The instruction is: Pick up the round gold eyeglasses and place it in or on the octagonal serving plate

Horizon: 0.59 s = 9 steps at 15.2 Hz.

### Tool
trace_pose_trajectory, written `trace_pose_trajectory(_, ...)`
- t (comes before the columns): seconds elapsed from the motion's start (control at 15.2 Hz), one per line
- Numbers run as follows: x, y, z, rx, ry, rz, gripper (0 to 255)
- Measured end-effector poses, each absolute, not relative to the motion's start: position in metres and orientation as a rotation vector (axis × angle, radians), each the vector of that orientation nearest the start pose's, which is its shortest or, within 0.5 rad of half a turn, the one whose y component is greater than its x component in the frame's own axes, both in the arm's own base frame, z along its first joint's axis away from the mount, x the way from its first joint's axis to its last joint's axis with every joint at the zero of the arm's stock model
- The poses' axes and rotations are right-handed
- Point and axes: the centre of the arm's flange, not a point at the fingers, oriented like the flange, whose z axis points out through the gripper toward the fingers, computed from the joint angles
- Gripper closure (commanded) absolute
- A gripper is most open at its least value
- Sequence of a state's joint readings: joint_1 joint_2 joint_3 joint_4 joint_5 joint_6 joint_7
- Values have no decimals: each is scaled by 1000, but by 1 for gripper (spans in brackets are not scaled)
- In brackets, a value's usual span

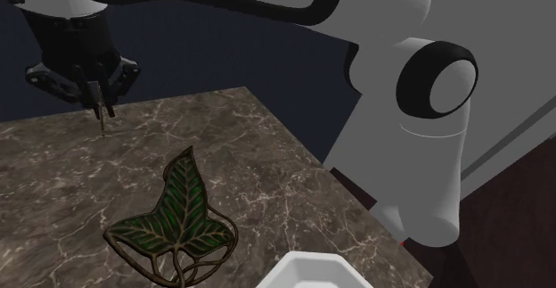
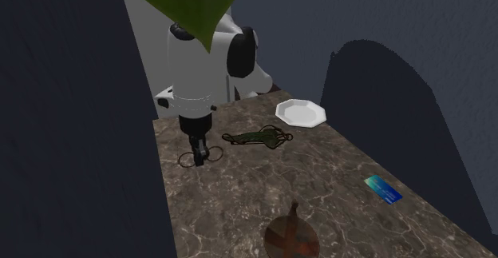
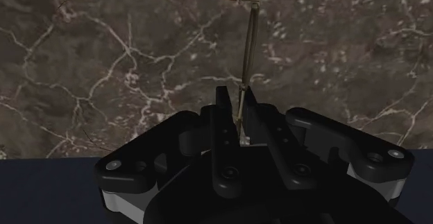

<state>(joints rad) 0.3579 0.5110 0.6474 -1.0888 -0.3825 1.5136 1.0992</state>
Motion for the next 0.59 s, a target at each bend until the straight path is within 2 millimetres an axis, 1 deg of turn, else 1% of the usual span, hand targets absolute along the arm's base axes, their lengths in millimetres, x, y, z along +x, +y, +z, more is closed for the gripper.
trace_pose_trajectory(0.33,490,472,596,-3169,288,-113,255)
trace_pose_trajectory(0.46,476,472,598,-3169,287,-112,255)
trace_pose_trajectory(0.59,451,469,600,-3169,286,-112,255)
